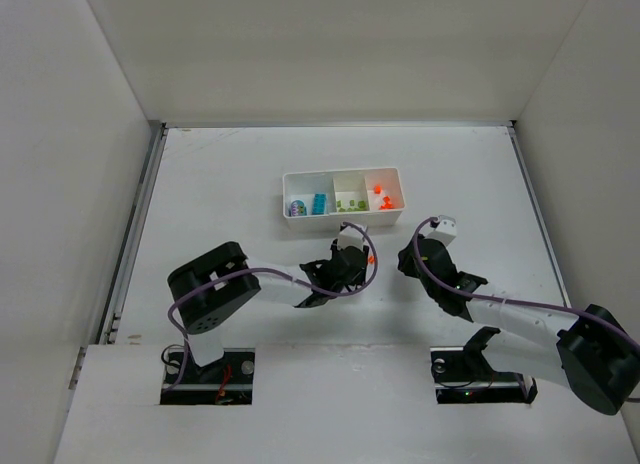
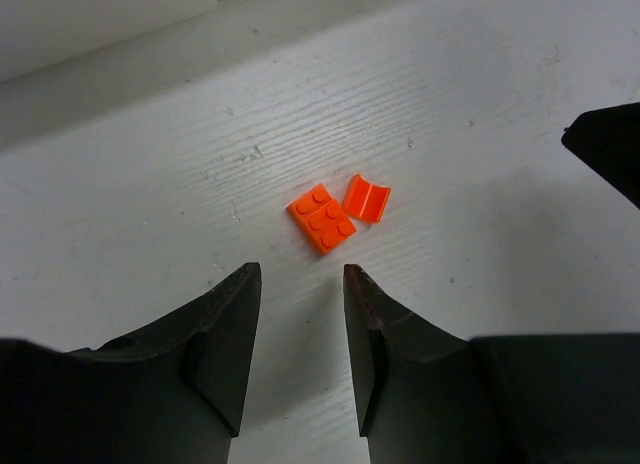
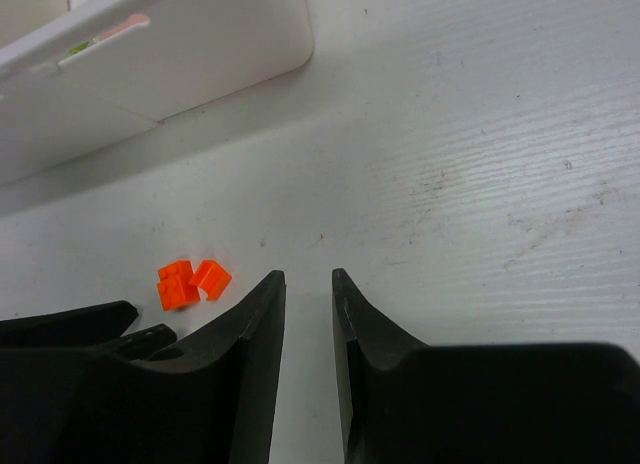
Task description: Sort the legos into containers by color
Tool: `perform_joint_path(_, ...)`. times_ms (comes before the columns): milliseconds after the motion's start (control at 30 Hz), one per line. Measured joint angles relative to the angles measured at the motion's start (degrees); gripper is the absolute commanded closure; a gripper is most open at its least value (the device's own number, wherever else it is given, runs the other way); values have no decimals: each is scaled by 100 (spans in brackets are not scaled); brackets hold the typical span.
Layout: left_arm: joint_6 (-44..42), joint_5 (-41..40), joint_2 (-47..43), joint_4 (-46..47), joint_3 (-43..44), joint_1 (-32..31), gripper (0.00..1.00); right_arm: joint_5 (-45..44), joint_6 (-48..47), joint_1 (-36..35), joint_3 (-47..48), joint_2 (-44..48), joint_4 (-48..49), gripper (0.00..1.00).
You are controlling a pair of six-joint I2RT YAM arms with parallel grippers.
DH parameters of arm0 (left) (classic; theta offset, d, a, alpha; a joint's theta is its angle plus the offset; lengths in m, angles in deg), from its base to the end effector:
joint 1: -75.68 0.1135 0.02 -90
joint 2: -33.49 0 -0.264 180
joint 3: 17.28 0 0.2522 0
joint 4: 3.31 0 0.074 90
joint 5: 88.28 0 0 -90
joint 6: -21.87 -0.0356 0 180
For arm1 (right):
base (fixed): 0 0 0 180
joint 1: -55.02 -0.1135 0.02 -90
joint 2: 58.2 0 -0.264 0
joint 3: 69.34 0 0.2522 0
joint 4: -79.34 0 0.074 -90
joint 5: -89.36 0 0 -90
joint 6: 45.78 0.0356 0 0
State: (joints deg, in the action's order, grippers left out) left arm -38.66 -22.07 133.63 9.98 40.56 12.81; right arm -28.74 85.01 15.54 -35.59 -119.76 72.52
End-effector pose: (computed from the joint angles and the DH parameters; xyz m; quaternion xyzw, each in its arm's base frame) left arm 0.1707 -0.3016 0.1520 0.1421 0.8377 -0.2352 0.4720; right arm 0.1682 0.1168 0.1681 0.1226 0.8577 0.1262 0.4832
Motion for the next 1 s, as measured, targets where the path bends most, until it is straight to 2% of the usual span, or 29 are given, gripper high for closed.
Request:
perform_joint_path(300,15,138,431,96,387,37,65,2,0,0,0,-2,0,68)
perform_joint_path(733,-138,-35,605,79,560,136,83,4,-2,2,0,-2,0,66)
perform_joint_path(1000,-262,-175,439,-98,503,50,84,2,-2,0,0,-2,0,63)
